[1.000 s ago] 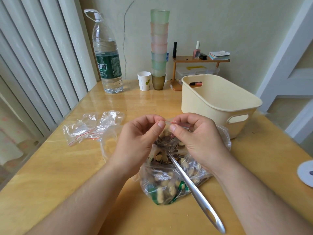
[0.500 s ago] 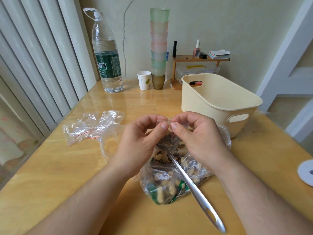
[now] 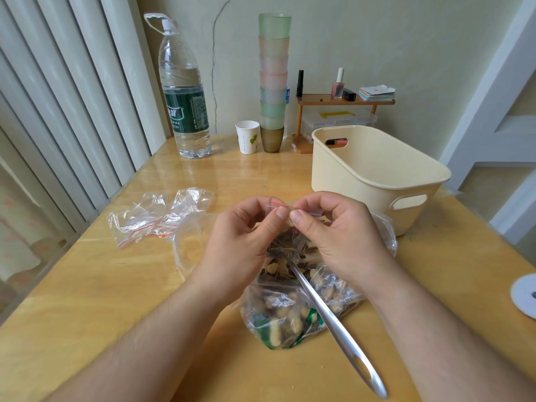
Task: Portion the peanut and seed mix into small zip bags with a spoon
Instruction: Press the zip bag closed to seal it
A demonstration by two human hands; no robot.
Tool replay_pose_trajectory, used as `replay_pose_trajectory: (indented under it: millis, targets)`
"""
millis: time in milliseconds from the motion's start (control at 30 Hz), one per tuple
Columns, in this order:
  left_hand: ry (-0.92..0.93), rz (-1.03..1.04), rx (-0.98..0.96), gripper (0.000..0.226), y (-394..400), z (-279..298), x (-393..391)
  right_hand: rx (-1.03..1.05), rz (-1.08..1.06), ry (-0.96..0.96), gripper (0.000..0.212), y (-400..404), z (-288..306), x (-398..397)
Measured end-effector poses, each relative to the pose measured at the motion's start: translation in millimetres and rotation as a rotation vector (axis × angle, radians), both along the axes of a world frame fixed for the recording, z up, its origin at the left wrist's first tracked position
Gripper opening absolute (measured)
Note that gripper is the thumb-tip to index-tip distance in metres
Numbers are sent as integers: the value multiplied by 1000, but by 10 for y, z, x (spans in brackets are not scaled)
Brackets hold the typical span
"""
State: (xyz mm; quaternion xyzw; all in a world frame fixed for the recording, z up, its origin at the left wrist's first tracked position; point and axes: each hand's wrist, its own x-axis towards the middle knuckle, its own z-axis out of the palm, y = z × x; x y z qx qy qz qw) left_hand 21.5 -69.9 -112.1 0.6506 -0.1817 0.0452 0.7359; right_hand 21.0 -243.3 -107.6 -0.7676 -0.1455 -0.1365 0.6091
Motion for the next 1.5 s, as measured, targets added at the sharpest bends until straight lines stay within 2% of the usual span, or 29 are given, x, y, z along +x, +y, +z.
replay_pose_trajectory:
  millis: [100, 367, 467, 667, 833, 1000, 1167, 1333, 1500]
  targets:
    - [17, 27, -26, 18, 17, 4, 22, 12, -15, -8, 13, -3, 10, 2]
    - [5, 51, 65, 16, 52, -28, 45, 12, -18, 10, 20, 0, 1, 12]
    - [4, 60, 62, 13, 42, -27, 41, 22, -41, 26, 17, 1, -3, 8]
    - [54, 86, 20, 16, 71, -11, 60, 79, -52, 79, 7, -24, 17, 11]
    - [104, 94, -49, 15, 118, 16, 107, 58, -37, 38, 10, -17, 37, 11]
    - [128, 73, -66, 20, 90, 7, 98, 131, -35, 123, 13, -73, 66, 14]
    - [154, 93, -99, 21, 93, 8, 100, 86, -27, 142, 16, -59, 60, 24]
    - [166, 57, -119, 24, 42, 13, 69, 191, -27, 134, 25, -58, 52, 46]
    - [153, 144, -107, 26, 43, 19, 72, 263, 8, 156, 22, -77, 62, 40]
